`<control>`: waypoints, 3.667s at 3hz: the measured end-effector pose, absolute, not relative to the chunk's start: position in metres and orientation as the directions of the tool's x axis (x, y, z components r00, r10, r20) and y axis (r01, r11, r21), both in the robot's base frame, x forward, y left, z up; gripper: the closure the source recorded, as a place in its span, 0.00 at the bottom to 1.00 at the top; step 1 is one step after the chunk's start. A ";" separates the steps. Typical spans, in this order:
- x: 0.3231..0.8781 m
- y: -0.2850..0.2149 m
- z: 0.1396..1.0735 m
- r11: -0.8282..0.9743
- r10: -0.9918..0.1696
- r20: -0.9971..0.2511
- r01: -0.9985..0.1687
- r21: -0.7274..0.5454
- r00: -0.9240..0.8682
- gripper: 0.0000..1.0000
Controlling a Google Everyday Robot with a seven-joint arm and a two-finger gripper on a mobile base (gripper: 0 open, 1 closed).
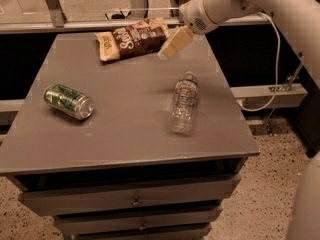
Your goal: Move brown chip bag near water bottle
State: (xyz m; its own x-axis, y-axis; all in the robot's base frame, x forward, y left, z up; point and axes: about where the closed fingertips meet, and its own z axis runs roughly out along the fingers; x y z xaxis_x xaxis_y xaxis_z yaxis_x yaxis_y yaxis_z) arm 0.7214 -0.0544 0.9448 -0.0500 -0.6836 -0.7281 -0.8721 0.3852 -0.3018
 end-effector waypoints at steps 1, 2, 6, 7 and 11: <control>0.780 -0.028 0.927 0.446 -0.630 -0.772 -0.852 -0.272 -0.083 0.00; 0.811 -0.020 0.918 0.493 -0.602 -0.790 -0.831 -0.257 -0.112 0.00; 0.874 -0.029 0.863 0.602 -0.608 -0.755 -0.763 -0.235 -0.247 0.56; 0.871 -0.033 0.874 0.602 -0.602 -0.765 -0.759 -0.247 -0.229 0.79; 0.810 -0.045 0.953 0.373 -0.547 -0.833 -0.868 -0.328 0.079 1.00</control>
Offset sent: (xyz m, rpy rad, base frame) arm 0.1286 0.0362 -0.0298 0.1331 -0.0065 -0.1581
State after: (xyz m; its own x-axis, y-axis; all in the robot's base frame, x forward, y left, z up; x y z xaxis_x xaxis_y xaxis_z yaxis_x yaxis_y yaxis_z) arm 0.8096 -0.0446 0.9528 0.0791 -0.5472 -0.8332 -0.8680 0.3733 -0.3276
